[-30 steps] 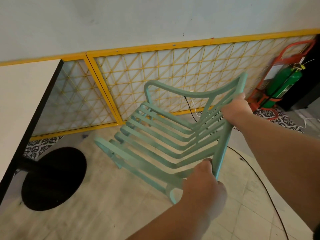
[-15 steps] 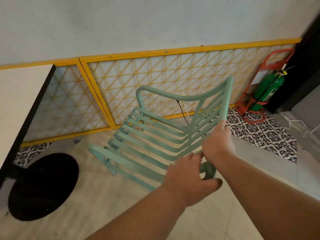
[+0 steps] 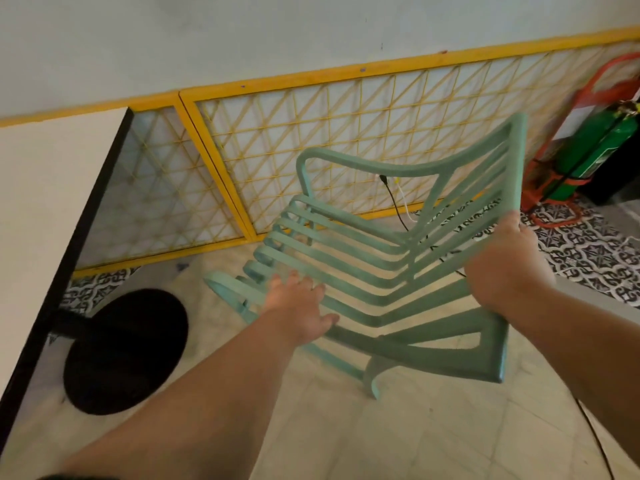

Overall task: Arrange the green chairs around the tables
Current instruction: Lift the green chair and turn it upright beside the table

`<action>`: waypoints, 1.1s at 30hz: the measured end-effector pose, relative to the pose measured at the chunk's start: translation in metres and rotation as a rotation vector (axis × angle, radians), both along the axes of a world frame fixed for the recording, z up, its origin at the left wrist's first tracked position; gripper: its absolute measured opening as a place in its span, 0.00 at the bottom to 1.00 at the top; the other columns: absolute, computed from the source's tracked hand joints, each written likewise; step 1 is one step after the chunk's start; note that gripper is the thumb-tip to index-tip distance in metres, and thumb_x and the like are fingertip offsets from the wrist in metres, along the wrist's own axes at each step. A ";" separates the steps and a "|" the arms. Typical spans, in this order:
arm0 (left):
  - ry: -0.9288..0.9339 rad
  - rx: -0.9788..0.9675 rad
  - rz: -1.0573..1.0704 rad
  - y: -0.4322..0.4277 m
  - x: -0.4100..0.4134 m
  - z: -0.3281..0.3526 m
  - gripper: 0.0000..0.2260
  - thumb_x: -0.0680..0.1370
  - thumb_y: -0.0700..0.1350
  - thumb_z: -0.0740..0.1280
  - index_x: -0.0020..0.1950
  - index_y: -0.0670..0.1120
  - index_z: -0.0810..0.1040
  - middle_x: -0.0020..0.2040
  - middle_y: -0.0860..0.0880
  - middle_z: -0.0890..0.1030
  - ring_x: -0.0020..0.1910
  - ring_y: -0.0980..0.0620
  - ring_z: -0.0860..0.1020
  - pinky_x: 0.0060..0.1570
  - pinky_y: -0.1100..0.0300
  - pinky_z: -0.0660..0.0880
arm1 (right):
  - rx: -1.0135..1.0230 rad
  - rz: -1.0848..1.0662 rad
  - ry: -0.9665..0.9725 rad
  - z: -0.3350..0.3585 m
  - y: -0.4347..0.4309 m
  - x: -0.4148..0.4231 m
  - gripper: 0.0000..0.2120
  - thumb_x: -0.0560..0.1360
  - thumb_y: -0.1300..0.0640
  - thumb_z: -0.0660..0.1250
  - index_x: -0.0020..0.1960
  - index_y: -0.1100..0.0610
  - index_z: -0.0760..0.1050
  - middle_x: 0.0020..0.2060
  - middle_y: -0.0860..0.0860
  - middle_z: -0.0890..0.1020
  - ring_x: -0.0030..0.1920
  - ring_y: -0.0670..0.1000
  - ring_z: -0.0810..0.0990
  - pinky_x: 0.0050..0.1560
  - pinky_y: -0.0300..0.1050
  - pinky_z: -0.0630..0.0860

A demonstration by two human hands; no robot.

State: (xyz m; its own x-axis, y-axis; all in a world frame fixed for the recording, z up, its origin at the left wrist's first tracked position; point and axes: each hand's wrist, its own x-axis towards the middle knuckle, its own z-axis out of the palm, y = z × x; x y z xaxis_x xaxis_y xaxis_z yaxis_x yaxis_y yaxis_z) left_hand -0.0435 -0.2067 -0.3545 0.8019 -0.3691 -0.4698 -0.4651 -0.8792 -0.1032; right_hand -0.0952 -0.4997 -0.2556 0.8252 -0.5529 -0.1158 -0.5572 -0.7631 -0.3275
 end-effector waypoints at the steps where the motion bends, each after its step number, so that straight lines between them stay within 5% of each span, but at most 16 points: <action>1: 0.009 0.020 -0.003 0.001 0.002 -0.006 0.39 0.76 0.75 0.48 0.79 0.52 0.63 0.78 0.46 0.66 0.78 0.40 0.59 0.74 0.34 0.56 | 0.007 0.003 0.010 -0.001 -0.001 0.001 0.31 0.74 0.67 0.63 0.74 0.72 0.56 0.68 0.68 0.64 0.64 0.67 0.70 0.50 0.55 0.68; 5: 0.087 0.040 0.078 0.019 0.007 -0.030 0.53 0.63 0.84 0.37 0.66 0.52 0.78 0.65 0.47 0.78 0.68 0.42 0.71 0.70 0.38 0.60 | 0.087 -0.059 -0.036 0.005 0.005 0.003 0.40 0.75 0.67 0.59 0.82 0.61 0.44 0.74 0.62 0.63 0.64 0.65 0.72 0.57 0.60 0.74; 9: 0.113 -0.033 0.159 0.026 0.010 -0.042 0.53 0.58 0.86 0.39 0.60 0.53 0.79 0.62 0.47 0.79 0.66 0.42 0.72 0.72 0.32 0.52 | 0.090 -0.061 -0.025 0.009 0.006 0.001 0.41 0.75 0.67 0.60 0.83 0.59 0.44 0.75 0.61 0.63 0.62 0.64 0.74 0.53 0.59 0.75; 14: 0.118 -0.084 0.186 0.024 0.005 -0.041 0.52 0.51 0.87 0.32 0.48 0.53 0.75 0.53 0.48 0.79 0.63 0.42 0.72 0.72 0.31 0.53 | 0.055 -0.015 0.026 0.014 0.007 0.001 0.40 0.76 0.70 0.60 0.82 0.63 0.43 0.78 0.60 0.59 0.71 0.63 0.67 0.57 0.57 0.74; 25: 0.123 -0.029 0.330 0.013 -0.013 -0.052 0.58 0.54 0.85 0.33 0.63 0.52 0.77 0.63 0.47 0.79 0.68 0.41 0.70 0.71 0.31 0.54 | 0.083 0.084 0.011 0.021 -0.001 0.020 0.40 0.76 0.67 0.59 0.83 0.58 0.44 0.75 0.59 0.63 0.65 0.63 0.74 0.59 0.61 0.77; 28: 0.128 -0.048 0.394 0.014 -0.023 -0.057 0.63 0.50 0.86 0.30 0.66 0.53 0.76 0.65 0.47 0.78 0.70 0.41 0.69 0.72 0.30 0.53 | 0.081 0.134 0.018 0.022 -0.001 0.029 0.39 0.77 0.68 0.59 0.82 0.59 0.45 0.77 0.57 0.61 0.68 0.61 0.71 0.57 0.54 0.75; 33: 0.179 -0.053 0.520 0.010 -0.031 -0.063 0.66 0.47 0.85 0.29 0.68 0.54 0.75 0.66 0.48 0.77 0.71 0.41 0.67 0.71 0.29 0.49 | 0.094 0.196 0.008 0.022 -0.001 0.043 0.40 0.76 0.68 0.60 0.83 0.57 0.45 0.72 0.58 0.66 0.52 0.55 0.73 0.45 0.49 0.70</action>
State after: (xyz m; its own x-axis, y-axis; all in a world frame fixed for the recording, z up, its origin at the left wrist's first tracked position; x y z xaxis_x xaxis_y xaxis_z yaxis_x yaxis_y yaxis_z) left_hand -0.0744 -0.1969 -0.4171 0.7943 0.0280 -0.6069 0.0259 -0.9996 -0.0121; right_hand -0.0520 -0.5006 -0.2337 0.9147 -0.3686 -0.1660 -0.4041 -0.8233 -0.3987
